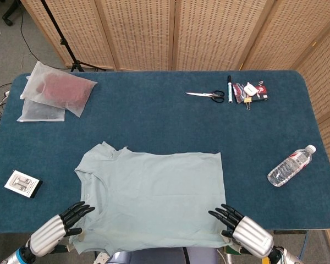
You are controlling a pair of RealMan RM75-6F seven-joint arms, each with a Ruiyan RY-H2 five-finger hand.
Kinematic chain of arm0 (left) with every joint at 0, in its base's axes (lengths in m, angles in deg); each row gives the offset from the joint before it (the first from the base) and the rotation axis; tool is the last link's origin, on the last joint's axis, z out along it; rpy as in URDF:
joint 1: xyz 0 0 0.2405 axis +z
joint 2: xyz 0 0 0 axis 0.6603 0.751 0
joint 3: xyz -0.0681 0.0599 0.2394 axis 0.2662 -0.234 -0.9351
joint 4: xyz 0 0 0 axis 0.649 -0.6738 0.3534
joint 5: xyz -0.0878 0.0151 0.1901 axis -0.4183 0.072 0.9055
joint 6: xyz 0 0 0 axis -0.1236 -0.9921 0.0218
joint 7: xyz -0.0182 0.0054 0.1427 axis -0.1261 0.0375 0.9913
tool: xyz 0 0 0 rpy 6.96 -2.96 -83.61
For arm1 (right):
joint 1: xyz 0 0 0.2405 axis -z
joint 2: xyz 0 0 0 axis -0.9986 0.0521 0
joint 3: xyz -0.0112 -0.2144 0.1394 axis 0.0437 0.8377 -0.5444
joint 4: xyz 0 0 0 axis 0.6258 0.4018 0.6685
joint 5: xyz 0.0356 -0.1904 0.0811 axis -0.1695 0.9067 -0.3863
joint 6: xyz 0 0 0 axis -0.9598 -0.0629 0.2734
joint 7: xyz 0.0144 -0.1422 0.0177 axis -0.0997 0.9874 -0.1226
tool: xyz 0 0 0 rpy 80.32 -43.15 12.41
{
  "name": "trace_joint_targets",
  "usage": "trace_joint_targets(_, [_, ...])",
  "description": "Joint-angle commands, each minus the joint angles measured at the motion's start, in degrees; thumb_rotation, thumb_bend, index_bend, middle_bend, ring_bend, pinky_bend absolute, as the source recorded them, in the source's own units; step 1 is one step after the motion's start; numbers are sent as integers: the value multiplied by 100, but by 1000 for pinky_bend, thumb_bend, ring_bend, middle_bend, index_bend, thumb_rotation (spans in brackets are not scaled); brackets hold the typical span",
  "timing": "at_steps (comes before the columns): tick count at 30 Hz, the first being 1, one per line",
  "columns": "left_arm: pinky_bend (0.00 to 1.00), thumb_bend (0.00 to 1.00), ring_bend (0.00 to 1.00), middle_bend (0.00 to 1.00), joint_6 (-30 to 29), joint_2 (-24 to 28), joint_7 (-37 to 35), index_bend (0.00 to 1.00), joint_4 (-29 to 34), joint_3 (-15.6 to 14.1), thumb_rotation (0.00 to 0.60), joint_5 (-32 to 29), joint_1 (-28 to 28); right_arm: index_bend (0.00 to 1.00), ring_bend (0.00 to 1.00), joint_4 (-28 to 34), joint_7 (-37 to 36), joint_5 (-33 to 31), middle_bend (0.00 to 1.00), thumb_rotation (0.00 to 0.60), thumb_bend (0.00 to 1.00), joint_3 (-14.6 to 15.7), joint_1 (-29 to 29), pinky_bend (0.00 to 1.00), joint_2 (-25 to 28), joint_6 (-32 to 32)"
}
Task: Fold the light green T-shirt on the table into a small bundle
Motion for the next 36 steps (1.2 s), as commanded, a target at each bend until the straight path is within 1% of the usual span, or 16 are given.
trace_joint_targets(1, [0,537,0,0,337,238,-30,758,617,238,600,-303,-196,652,0,204,-243,-297,32,600,504,-240,-148,27,127,-95])
trace_joint_targets(7, [0,538,0,0,729,543,371,761,1553,663,600,-783,-347,653,0,562,-673,-841,32,600,505,-640,-422,27,352,-372])
trace_joint_targets(12, [0,538,0,0,1207,786,767,762,2193,1002,600,-1173,-542,653,0,777,-637,-1184,32,600,504,-972,-653,27,479,-688])
trace_joint_targets(17, [0,539,0,0,1816,986,1138,764,2634,1346,600,-1577,-817,653,0,921,-608,-1700,32,600,505,-1327,-927,27,499,-1236])
trace_joint_targets(19, [0,539,0,0,2133,1049,1321,764,2798,1502,600,-1811,-934,653,0,920,-632,-1995,32,600,506,-1478,-1050,27,472,-1544])
trace_joint_targets(22, [0,539,0,0,2489,1074,1423,764,2911,1702,600,-2117,-1069,653,0,833,-626,-2323,32,600,504,-1643,-1189,27,405,-1901])
trace_joint_targets(26, [0,539,0,0,2914,1030,1451,764,2896,1972,600,-2506,-1237,653,0,621,-636,-2802,32,600,504,-1880,-1390,27,233,-2413])
trace_joint_targets(36, [0,540,0,0,3654,787,1376,764,2506,2309,600,-3019,-1524,653,0,-75,-598,-3537,32,600,504,-2227,-1734,27,-220,-3258])
